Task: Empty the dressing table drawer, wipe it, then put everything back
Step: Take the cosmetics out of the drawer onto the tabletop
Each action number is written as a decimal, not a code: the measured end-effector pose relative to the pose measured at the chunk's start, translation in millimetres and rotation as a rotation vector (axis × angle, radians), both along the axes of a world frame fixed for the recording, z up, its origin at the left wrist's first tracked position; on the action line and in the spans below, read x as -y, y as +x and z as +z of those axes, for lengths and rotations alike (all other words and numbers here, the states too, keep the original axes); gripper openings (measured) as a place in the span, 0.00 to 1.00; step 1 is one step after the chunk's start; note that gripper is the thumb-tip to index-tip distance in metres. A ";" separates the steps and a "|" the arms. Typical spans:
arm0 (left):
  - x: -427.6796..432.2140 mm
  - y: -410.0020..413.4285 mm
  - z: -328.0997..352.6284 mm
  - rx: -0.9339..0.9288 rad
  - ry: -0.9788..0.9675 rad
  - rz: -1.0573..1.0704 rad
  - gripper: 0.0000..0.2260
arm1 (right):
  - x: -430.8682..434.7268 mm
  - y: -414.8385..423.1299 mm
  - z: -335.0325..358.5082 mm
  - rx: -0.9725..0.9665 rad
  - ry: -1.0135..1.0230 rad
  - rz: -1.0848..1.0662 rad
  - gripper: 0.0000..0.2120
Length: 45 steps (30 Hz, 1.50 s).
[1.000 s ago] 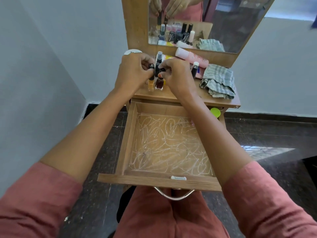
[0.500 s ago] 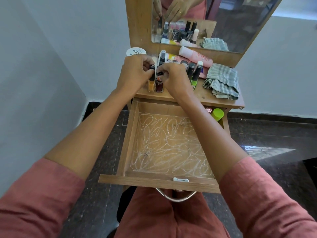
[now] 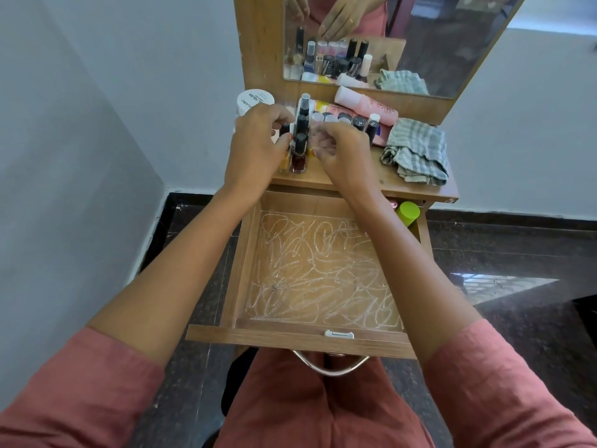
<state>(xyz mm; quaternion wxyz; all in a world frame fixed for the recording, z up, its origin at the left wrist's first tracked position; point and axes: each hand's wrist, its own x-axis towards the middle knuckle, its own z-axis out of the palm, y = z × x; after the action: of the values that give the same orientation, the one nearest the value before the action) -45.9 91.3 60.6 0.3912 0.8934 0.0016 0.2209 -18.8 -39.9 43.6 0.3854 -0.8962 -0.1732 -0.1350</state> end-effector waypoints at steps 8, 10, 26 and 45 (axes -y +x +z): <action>38.4 -26.8 -28.1 -0.094 0.022 -0.170 0.10 | 39.0 -33.7 -15.2 -0.027 0.010 -0.091 0.08; 52.0 -32.2 -39.0 -0.139 0.034 -0.206 0.10 | 51.7 -42.1 -23.6 -0.050 -0.002 -0.129 0.08; 132.4 -10.2 -102.1 -0.368 0.020 -0.258 0.20 | 134.9 -52.8 -82.2 -0.235 -0.035 -0.464 0.19; 149.7 -8.4 -109.8 -0.465 -0.112 -0.207 0.09 | 140.2 -38.5 -89.4 -0.239 -0.150 -0.421 0.19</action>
<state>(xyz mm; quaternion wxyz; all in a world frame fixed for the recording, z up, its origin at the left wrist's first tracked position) -54.3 -58.3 -49.2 0.4497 0.8926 0.0124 -0.0317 -57.3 -180.1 -45.8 0.2991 -0.9482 0.0544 -0.0922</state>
